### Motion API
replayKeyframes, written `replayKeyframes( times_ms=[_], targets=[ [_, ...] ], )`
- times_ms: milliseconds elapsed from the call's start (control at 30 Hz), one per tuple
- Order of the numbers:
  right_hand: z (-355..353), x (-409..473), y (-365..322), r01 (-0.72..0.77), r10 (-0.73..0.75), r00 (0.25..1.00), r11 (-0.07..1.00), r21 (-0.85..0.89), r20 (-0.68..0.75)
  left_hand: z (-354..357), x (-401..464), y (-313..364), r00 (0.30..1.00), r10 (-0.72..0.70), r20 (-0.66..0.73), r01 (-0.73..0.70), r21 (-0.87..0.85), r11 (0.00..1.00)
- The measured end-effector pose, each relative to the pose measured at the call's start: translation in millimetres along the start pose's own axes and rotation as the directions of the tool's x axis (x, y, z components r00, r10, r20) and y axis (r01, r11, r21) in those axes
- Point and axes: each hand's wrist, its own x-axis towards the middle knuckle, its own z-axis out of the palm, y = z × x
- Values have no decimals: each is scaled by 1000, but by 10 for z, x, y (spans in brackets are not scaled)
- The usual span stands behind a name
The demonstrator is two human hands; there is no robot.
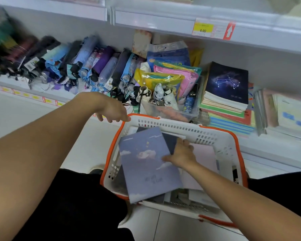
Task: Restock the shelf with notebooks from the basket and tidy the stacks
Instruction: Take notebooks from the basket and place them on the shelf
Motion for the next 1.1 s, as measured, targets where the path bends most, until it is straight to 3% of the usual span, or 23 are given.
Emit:
replayKeyframes(
  times_ms=[133,200,400,567,633,800,867,933,967,1000,1067,1100],
  targets=[
    [62,114,168,-49,54,994,997,60,-95,-40,-7,-30,999,25,-25,-26,-28,999],
    [90,130,141,-92,101,994,979,184,-39,-48,-9,-30,999,22,-38,-22,-3,1000],
    [186,138,93,-273,241,960,704,655,141,-47,-4,-6,999,30,-36,-29,20,999],
    [71,102,-13,-302,131,952,563,769,278,-47,-18,1,997,51,-54,-50,21,999],
    [73,58,-52,-235,51,966,579,781,252,-49,-8,0,996,65,-54,-66,-14,998],
    [-530,-37,-195,80,-104,994,657,750,-16,-77,17,-13,999,-5,-35,6,14,1000],
    [-956,-82,-266,256,-222,963,599,759,-149,-110,-21,-25,995,-94,-34,93,-10,996],
    [-1308,-156,-342,426,-341,897,491,760,-282,-118,-68,-45,992,-113,-64,102,-155,983],
    [-1424,-186,-371,485,-382,862,434,759,-333,-117,-71,-41,995,-49,-86,21,-303,953],
    [-1499,-221,-397,522,-407,835,375,766,-369,-116,-70,-15,989,65,-136,-124,-491,862],
    [-1515,-265,-436,534,-436,808,262,804,-395,-116,-54,80,908,242,-343,-418,-790,449],
    [-1472,-269,-446,521,-437,809,224,824,-393,-131,-47,130,854,252,-455,-512,-821,252]
  ],
)
